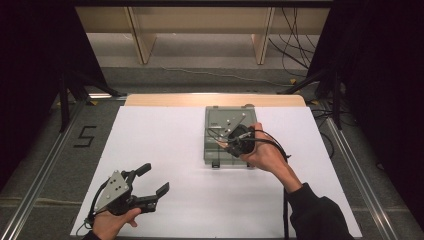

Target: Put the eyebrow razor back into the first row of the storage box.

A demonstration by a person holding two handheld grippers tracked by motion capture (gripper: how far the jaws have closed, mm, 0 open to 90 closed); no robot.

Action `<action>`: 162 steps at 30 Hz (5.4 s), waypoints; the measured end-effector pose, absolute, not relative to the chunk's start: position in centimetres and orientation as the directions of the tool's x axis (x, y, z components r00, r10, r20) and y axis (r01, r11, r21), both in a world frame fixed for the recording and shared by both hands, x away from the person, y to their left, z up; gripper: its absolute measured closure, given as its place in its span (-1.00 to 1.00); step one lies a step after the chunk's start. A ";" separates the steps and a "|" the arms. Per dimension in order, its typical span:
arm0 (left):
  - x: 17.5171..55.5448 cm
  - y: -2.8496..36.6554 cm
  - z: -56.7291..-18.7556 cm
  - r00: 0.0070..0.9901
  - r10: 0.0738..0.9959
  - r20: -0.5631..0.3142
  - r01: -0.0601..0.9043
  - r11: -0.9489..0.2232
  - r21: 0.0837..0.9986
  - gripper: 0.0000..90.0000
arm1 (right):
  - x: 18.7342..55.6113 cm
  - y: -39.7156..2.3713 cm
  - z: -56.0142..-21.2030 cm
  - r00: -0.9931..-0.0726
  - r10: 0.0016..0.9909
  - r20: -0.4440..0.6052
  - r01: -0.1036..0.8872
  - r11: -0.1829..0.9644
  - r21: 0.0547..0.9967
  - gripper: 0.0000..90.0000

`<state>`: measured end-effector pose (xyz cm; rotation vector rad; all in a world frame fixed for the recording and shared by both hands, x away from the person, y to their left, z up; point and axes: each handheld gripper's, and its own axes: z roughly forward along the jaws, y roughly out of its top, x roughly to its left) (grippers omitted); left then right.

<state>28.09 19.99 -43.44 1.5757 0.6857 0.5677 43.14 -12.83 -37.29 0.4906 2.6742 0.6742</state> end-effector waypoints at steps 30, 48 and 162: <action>28.1 20.0 -43.4 0.703 0.711 -0.024 0.097 -0.063 0.993 -0.64 | 48.6 -15.1 -38.2 -0.828 0.498 -0.258 0.297 0.779 0.552 0.65; 28.1 20.0 -43.4 0.702 0.712 -0.025 0.096 -0.059 0.994 -0.64 | 50.4 -15.5 -38.9 -0.820 0.510 -0.262 0.313 0.781 0.541 0.65; 27.9 20.1 -43.2 0.699 0.715 -0.034 0.097 -0.048 0.994 -0.64 | 47.2 -15.2 -39.0 -0.823 0.559 -0.097 0.353 0.638 0.684 -0.43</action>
